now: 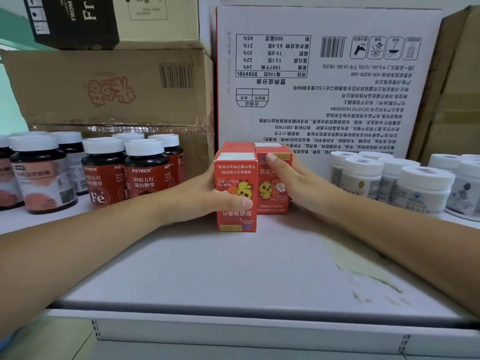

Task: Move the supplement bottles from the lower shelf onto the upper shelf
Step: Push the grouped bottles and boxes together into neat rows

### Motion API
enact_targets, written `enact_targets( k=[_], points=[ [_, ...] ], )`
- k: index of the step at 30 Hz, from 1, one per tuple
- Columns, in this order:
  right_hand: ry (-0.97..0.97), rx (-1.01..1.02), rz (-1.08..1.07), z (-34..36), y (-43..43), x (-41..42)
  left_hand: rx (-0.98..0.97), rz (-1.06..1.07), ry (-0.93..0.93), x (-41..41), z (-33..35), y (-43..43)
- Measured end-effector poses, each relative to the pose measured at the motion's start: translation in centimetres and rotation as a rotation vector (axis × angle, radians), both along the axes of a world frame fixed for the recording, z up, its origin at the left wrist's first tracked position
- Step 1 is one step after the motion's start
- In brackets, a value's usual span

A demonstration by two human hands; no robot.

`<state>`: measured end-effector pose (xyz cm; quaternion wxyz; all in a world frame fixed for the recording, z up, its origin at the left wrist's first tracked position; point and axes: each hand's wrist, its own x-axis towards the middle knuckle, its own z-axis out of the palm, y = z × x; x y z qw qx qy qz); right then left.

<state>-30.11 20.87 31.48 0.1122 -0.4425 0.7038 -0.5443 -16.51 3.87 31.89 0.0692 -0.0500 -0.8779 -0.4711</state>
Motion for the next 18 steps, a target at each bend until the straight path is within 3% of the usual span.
enact_targets(
  k=[5,8,14,18],
  points=[
    [-0.048,-0.097,-0.134,1.9,0.4,1.8,-0.004,0.111,0.060,0.7,0.9,0.3],
    [0.100,-0.127,-0.192,3.3,1.2,2.3,0.025,0.203,0.155,1.2,2.3,1.2],
    [0.396,-0.207,-0.159,6.4,2.5,5.0,-0.214,0.222,0.290,4.7,6.3,2.4],
    [0.485,-0.182,-0.068,8.3,2.3,8.9,-0.332,0.407,0.422,8.6,8.6,0.5]
  ],
)
